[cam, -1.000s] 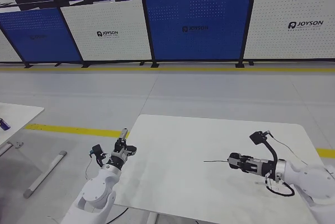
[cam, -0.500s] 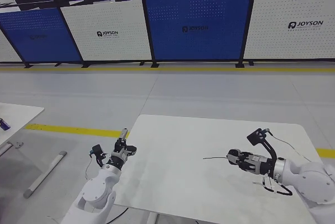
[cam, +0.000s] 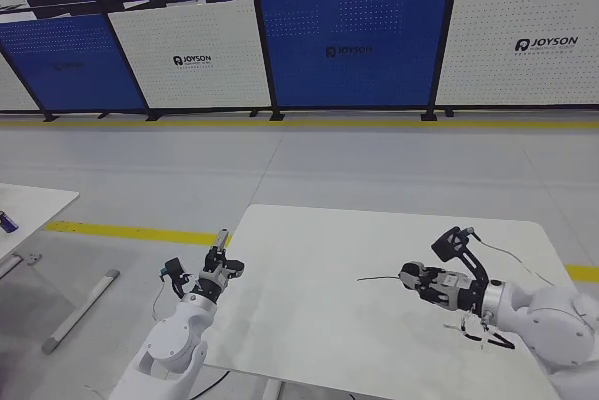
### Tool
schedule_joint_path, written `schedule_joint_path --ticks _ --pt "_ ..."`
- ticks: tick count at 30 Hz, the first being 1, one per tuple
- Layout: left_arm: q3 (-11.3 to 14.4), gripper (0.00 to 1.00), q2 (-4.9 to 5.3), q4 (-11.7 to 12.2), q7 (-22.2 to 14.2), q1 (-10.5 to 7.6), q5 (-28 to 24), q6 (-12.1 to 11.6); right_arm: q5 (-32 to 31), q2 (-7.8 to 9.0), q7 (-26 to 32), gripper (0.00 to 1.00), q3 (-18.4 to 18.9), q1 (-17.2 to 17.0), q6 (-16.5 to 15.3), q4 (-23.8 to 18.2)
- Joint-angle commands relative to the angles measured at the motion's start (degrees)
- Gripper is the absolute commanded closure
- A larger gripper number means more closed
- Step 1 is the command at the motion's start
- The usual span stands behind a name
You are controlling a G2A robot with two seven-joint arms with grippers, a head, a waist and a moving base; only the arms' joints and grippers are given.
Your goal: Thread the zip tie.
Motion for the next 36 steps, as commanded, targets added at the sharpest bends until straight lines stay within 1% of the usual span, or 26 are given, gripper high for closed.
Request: schedule_joint_path --ticks 1,3,5,19,20,21,22,23,25,26,28,30,32,34,36 --pt "0.0 0.0 0.0 0.0 0.0 0.0 0.0 0.0 -3.49 0.3 -1.18 1.0 -1.31 0.37 0.0 -0.48" --pt "0.0 0.0 0.0 0.0 0.0 0.0 0.0 0.0 -6.0 0.69 -2.52 1.0 -3.02 0.98 0.0 -0.19" --pt "0.0 0.0 0.0 0.0 0.0 0.0 0.0 0.0 -6.43 0.86 -2.91 1.0 -4.06 1.48 0.0 0.64" --pt "0.0 0.0 0.0 0.0 0.0 0.0 0.0 0.0 -6.43 0.86 -2.91 1.0 -4.06 1.48 0.0 0.64" --pt "0.0 0.0 0.0 0.0 0.0 0.0 0.0 0.0 -6.51 0.84 -3.56 1.0 -3.93 1.28 0.25 0.75" --pt "0.0 0.0 0.0 0.0 0.0 0.0 0.0 0.0 -7.16 0.82 -4.2 1.0 -3.76 1.14 0.12 0.78" --pt "0.0 0.0 0.0 0.0 0.0 0.0 0.0 0.0 -8.87 0.83 -4.15 1.0 -3.97 1.43 0.0 -0.04" --pt "0.0 0.0 0.0 0.0 0.0 0.0 0.0 0.0 -12.14 0.94 -3.84 1.0 -4.74 2.03 0.0 -1.27" --pt "0.0 0.0 0.0 0.0 0.0 0.0 0.0 0.0 -14.85 1.14 -4.31 1.0 -6.47 2.93 0.0 -2.77" --pt "0.0 0.0 0.0 0.0 0.0 0.0 0.0 0.0 -18.03 1.44 -4.66 1.0 -8.25 3.8 0.0 -3.84" --pt "0.0 0.0 0.0 0.0 0.0 0.0 0.0 0.0 -20.13 2.01 -5.67 1.0 -10.96 5.08 0.0 -4.35" --pt "0.0 0.0 0.0 0.0 0.0 0.0 0.0 0.0 -22.61 2.91 -6.75 1.0 -14.23 7.09 0.0 -4.69" --pt "0.0 0.0 0.0 0.0 0.0 0.0 0.0 0.0 -23.64 3.78 -8.57 1.0 -17.02 8.62 0.0 -4.63" --pt "0.0 0.0 0.0 0.0 0.0 0.0 0.0 0.0 -23.77 4.89 -10.98 1.0 -19.61 10.56 0.0 -3.65" --pt "0.0 0.0 0.0 0.0 0.0 0.0 0.0 0.0 -23.77 4.89 -10.98 1.0 -19.61 10.56 0.0 -3.65"
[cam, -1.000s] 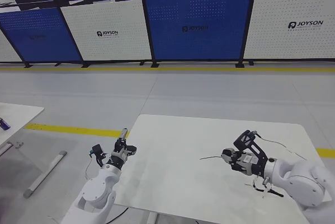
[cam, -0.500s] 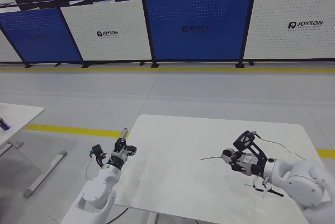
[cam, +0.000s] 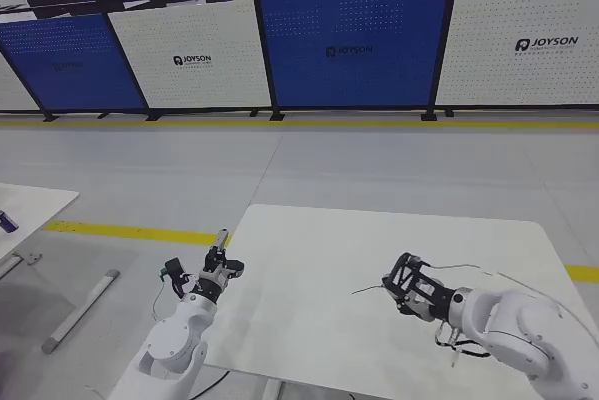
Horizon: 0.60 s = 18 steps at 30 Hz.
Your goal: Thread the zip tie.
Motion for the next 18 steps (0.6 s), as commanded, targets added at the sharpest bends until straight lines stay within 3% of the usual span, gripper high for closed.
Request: schedule_joint_path --ticks 1,13,18 --pt "0.0 0.0 0.0 0.0 0.0 0.0 0.0 0.0 0.06 -0.03 0.09 1.0 0.14 -0.05 0.0 -0.01" --pt "0.0 0.0 0.0 0.0 0.0 0.0 0.0 0.0 0.06 -0.03 0.09 1.0 0.14 -0.05 0.0 -0.01" --pt "0.0 0.0 0.0 0.0 0.0 0.0 0.0 0.0 -2.23 0.33 -7.18 1.0 0.47 -0.66 0.0 -0.19"
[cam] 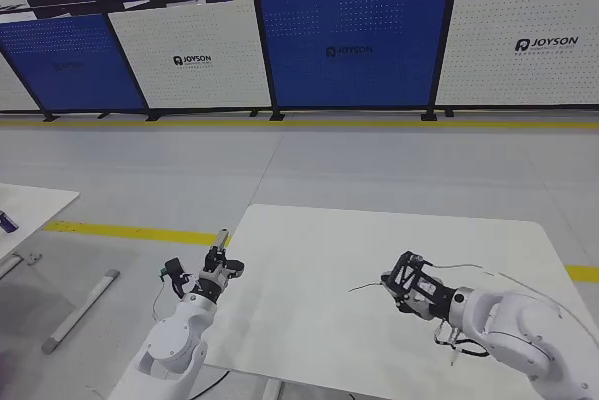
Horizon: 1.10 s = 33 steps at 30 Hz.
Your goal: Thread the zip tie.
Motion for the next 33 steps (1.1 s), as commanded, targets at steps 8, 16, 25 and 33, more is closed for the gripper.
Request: schedule_joint_path --ticks 8,16,25,33 --pt "0.0 0.0 0.0 0.0 0.0 0.0 0.0 0.0 -12.77 3.9 -19.07 1.0 -11.26 5.76 0.0 0.78" --pt "0.0 0.0 0.0 0.0 0.0 0.0 0.0 0.0 -11.99 4.78 -21.52 1.0 -14.49 8.44 0.0 2.55" --pt "0.0 0.0 0.0 0.0 0.0 0.0 0.0 0.0 -11.99 4.78 -21.52 1.0 -14.49 8.44 0.0 2.55" --pt "0.0 0.0 0.0 0.0 0.0 0.0 0.0 0.0 -18.71 4.75 -23.85 1.0 -14.62 8.44 0.0 2.79"
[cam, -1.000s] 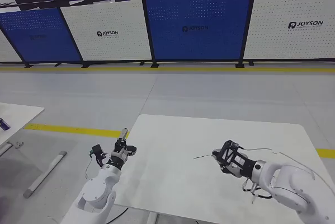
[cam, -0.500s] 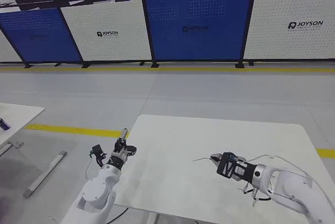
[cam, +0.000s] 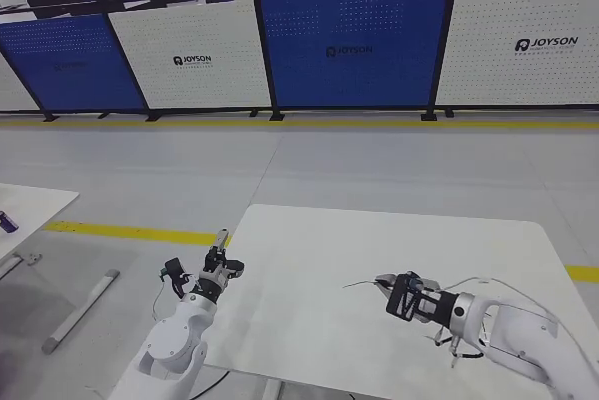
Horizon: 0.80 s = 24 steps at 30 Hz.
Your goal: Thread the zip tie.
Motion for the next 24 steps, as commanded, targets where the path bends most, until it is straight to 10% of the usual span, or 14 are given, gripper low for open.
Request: schedule_joint_path --ticks 1,24 --pt "0.0 0.0 0.0 0.0 0.0 0.0 0.0 0.0 -1.64 0.13 -1.4 1.0 -0.03 0.4 0.0 1.37" --pt "0.0 0.0 0.0 0.0 0.0 0.0 0.0 0.0 -6.51 0.68 -5.13 1.0 -2.22 2.11 0.0 3.28"
